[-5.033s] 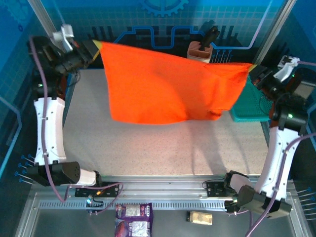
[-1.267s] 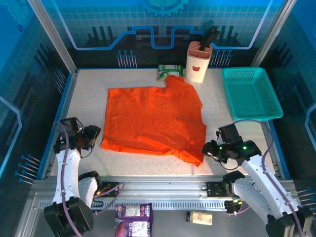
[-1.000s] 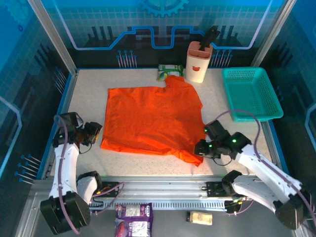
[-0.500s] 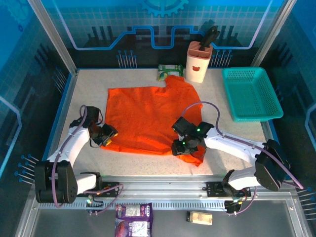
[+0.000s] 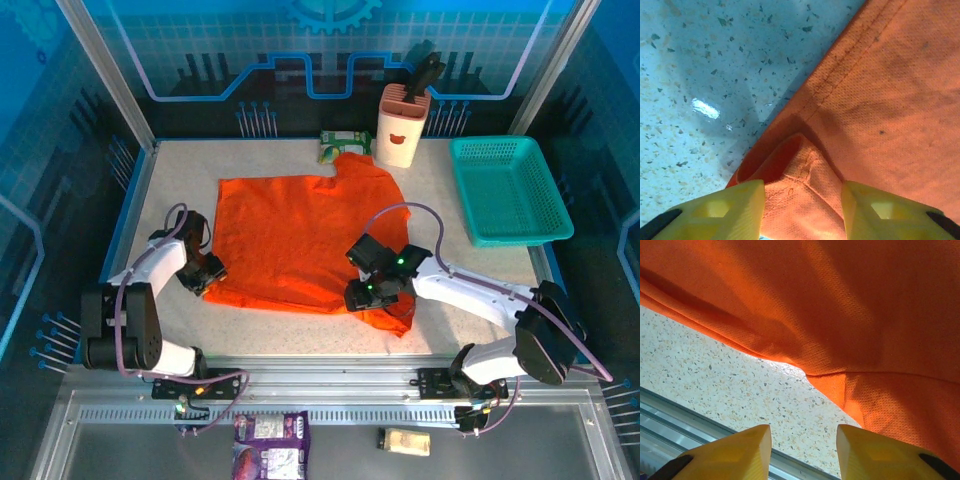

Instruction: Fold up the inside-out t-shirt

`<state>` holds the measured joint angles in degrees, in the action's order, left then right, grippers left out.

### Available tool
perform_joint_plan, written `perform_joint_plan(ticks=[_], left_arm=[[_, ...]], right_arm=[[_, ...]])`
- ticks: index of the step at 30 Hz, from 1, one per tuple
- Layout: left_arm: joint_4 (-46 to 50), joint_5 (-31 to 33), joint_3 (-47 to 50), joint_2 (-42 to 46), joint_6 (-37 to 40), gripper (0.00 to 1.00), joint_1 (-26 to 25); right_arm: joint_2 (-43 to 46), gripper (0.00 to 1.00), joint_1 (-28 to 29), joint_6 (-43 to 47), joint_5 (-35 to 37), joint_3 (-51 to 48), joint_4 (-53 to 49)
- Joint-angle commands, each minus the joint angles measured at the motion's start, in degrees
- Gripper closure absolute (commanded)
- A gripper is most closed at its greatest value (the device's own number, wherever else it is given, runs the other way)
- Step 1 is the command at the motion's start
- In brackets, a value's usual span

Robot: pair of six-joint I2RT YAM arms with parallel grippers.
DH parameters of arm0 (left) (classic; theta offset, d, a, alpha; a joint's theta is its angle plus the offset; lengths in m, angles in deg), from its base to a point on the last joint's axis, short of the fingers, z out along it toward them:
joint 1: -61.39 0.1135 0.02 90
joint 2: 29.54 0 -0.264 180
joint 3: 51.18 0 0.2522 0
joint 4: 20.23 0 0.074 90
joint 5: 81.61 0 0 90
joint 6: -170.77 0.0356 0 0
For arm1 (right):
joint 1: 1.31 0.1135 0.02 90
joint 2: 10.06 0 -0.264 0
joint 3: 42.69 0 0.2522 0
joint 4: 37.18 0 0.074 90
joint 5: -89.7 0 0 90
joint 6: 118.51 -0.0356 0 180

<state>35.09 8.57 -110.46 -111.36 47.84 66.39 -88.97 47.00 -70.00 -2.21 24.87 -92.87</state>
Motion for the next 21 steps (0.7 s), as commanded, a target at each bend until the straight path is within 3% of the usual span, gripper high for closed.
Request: perform_joint_plan(ticks=[1,5,9,10,12,14,21], left_arm=[[-1.33,-2.15,0.73,0.91,1.05,0.72,0.69],[-0.78,-0.68,2.79,7.14,-1.29,0.91,1.07],[1.51,0.23,5.86,15.71,-4.53,0.98,1.29],[1.83,0.52,6.68,17.47,-5.55,0.96,1.33],[1.69,2.07,8.54,20.03,-6.94,0.78,1.51],[0.53,3.39,9.13,19.72,-6.07,0.69,1.67],[-5.62,-0.60,5.76,8.15,4.41,0.60,3.37]], right_arm=[[1.85,0.59,-0.74,0.79,0.18,0.45,-0.25],[2.20,0.59,-1.57,1.56,-0.57,0.49,-0.51],[1.45,0.60,-2.57,3.25,-2.01,1.14,-0.54],[1.08,0.60,-2.86,3.80,-2.61,1.32,-0.37],[-0.25,0.60,-3.54,5.21,-3.98,2.15,-0.10],[-1.62,0.60,-3.58,6.35,-5.16,3.34,-0.46],[-3.35,0.59,-3.62,7.90,-7.00,5.68,-1.56]])
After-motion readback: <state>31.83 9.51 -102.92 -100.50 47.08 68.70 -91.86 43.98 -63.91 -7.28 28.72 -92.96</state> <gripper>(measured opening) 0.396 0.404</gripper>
